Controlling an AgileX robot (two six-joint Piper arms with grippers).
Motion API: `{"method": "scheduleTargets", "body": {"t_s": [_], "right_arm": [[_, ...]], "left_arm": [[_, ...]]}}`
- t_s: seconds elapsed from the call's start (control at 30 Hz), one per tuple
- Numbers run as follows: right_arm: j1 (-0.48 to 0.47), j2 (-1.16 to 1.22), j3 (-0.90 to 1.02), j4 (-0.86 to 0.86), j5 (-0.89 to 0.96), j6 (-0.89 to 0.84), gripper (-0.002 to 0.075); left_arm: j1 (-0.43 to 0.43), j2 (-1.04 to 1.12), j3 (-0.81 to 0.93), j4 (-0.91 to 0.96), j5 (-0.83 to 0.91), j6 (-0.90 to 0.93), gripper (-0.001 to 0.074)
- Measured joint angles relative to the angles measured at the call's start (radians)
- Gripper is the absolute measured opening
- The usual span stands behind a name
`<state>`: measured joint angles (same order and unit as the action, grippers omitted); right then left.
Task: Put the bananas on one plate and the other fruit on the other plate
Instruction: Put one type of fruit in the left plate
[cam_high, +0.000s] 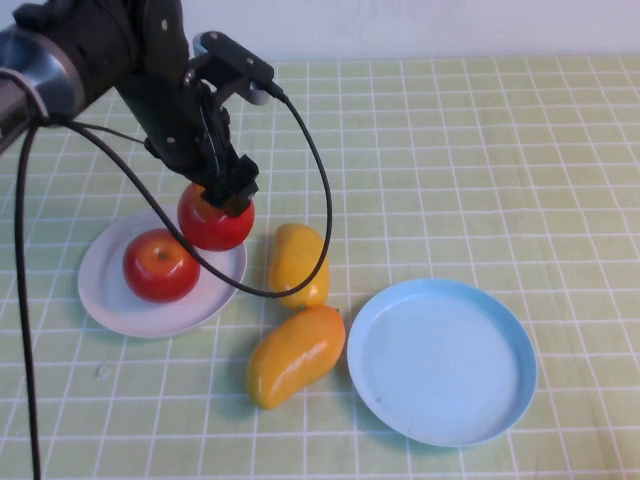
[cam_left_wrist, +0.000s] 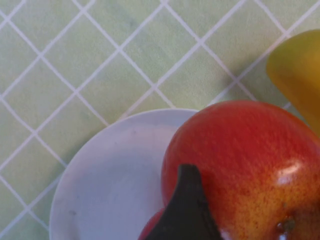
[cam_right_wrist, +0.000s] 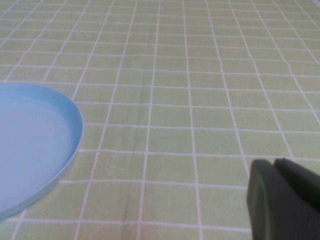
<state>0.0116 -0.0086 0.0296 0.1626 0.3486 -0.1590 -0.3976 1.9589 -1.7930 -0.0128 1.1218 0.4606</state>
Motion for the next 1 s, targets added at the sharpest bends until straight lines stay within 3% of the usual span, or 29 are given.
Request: {"method": "scheduleTargets", "body": {"t_s": [0.57,0.63,0.8,1.0], "right_arm": [[0.0,0.0,0.0,0.0,0.0,0.0,-0.0016],[0.0,0.0,0.0,0.0,0.0,0.0,-0.0016],[0.0,0.0,0.0,0.0,0.0,0.0,-0.0016],[0.0,0.0,0.0,0.0,0.0,0.0,-0.0017]], "left_arm": [[0.01,0.048,0.0,0.033,0.081,-0.005,0.0505],[0.01,0.048,0.0,0.033,0.086,-0.005,0.0524],[0.01,0.048,0.0,0.035,0.092,-0.026,0.0654],[0.01,0.04,0.0,0.086,0.092,-0.037,0.0668]]}}
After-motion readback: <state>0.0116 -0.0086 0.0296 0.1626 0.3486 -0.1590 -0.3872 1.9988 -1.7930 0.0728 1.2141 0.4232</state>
